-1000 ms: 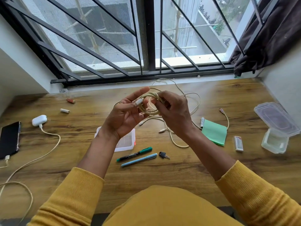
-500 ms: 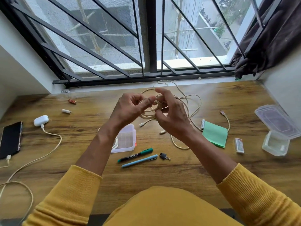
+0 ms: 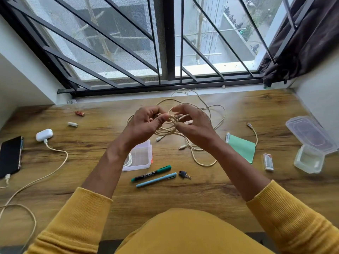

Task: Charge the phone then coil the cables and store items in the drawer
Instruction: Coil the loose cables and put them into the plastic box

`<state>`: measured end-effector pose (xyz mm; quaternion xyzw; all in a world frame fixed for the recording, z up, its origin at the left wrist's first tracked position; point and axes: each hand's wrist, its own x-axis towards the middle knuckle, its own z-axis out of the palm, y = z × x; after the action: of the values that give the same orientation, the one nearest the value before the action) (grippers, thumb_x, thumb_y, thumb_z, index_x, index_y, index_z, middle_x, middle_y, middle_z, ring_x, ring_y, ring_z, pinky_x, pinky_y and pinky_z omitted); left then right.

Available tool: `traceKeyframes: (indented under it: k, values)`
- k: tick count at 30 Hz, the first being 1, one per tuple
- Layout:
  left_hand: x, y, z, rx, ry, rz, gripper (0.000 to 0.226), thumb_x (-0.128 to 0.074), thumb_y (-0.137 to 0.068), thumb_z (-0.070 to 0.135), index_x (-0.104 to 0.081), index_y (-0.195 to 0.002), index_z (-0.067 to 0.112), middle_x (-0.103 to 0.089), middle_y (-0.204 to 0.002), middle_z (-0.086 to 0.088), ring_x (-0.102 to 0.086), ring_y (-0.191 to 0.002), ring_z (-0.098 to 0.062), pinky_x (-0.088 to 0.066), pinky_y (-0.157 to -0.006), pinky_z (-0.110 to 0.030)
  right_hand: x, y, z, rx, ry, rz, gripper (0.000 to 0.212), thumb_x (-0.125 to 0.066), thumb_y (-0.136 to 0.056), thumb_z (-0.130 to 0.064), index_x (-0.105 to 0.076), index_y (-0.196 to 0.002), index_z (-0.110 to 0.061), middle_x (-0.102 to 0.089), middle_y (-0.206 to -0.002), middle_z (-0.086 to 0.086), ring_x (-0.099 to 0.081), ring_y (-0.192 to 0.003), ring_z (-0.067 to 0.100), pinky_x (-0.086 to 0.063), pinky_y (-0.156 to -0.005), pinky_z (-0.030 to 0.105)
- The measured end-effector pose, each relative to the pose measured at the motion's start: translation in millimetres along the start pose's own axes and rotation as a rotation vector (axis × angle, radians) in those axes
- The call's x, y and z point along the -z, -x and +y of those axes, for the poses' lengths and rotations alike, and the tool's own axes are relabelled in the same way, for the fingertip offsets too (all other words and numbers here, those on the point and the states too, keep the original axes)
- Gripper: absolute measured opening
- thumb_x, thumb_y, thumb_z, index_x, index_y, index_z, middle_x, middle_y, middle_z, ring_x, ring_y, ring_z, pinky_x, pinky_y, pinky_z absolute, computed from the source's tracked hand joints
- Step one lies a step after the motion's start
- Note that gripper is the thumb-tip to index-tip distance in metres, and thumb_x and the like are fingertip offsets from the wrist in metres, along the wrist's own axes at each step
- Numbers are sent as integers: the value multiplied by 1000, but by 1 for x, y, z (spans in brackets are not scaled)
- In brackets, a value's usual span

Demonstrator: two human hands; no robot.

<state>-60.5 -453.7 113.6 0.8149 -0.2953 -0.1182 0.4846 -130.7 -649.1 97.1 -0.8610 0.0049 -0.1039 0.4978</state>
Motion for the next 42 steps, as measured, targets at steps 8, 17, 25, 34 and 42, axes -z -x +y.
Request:
traceKeyframes:
  k: [8, 17, 25, 34, 42]
  values:
    - [-2, 0, -6, 53, -229, 147, 6, -82, -93, 26, -78, -89, 30, -75, -73, 6, -73, -66, -15, -64, -66, -46, -1, -1, -1, 38, -13, 169, 15, -80, -91, -13, -79, -106, -14, -77, -93, -4, -73, -82, 9, -63, -76, 29]
    - [-4, -1, -3, 2, -479, 146, 10, -79, -94, 34, -81, -102, 30, -74, -73, 15, -71, -68, 0, -64, -70, -40, -10, 4, -3, 59, -54, 291, 11, -82, -92, -21, -77, -97, -13, -75, -85, -6, -72, -77, 7, -63, -70, 31]
    - [-3, 8, -17, 98, 107, 99, 22, -62, -105, 31, -78, -99, 18, -74, -70, -4, -67, -59, -14, -54, -59, -25, -4, -2, -2, -81, -371, 6, 13, -70, -94, -1, -65, -106, -3, -73, -103, 18, -75, -91, 36, -65, -80, 51]
    - [6, 33, -30, 143, 76, 102, 27, -62, -106, 31, -77, -96, 11, -72, -69, -5, -65, -59, -15, -54, -58, -30, -25, 3, -12, -203, -355, -252, 36, -84, -89, -19, -71, -118, -1, -76, -95, 23, -76, -90, 39, -65, -80, 46]
    - [11, 65, -37, 189, -16, 276, 29, -69, -98, 43, -80, -104, 17, -73, -66, 1, -72, -55, -19, -62, -51, -35, -49, 7, -23, -314, -464, -341, 27, -74, -91, 6, -68, -118, 4, -73, -100, 30, -77, -85, 32, -66, -80, 44]
